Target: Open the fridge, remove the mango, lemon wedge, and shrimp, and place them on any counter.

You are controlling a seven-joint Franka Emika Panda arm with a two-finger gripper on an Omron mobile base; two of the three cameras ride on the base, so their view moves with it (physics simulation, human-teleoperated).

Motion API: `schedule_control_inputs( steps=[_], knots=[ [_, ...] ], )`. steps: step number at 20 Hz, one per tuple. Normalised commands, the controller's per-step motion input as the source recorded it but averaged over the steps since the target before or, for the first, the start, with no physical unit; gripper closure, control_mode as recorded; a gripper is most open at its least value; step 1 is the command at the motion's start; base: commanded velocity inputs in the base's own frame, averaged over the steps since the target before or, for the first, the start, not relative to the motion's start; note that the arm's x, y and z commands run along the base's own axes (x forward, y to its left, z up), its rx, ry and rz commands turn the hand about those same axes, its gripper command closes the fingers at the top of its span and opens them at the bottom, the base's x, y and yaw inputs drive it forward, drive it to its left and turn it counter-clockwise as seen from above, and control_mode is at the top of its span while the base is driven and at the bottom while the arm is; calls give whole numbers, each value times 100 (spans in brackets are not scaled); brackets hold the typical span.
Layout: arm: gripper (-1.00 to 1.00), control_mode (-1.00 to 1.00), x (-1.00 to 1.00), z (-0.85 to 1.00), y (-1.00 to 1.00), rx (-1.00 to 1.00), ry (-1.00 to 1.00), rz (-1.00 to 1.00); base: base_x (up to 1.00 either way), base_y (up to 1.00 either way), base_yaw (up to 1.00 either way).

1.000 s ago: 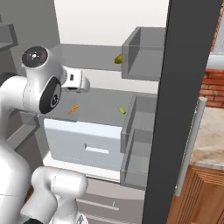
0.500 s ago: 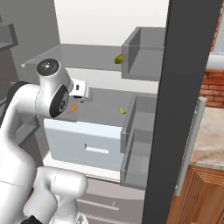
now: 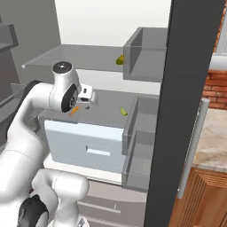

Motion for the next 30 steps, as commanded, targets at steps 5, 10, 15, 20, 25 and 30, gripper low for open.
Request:
schedule_control_inputs(
  steps=[5, 10, 15, 20, 25, 30],
  knots=[
    [-100, -100, 38, -22, 4, 0, 17, 1, 0, 0, 0],
    [-100, -100, 28, -29, 17, 0, 6, 0, 0, 0, 0],
    [-100, -100, 9, -51, 12, 0, 0, 1, 0, 0, 0],
    [-100, -100, 0, -42, 2, 0, -1, 0, 0, 0, 0],
    [-100, -100, 0, -27, 16, 0, -8, 0, 0, 0, 0],
    [-100, -100, 1, -9, 24, 0, 0, 0, 0, 0, 0]
  ],
)
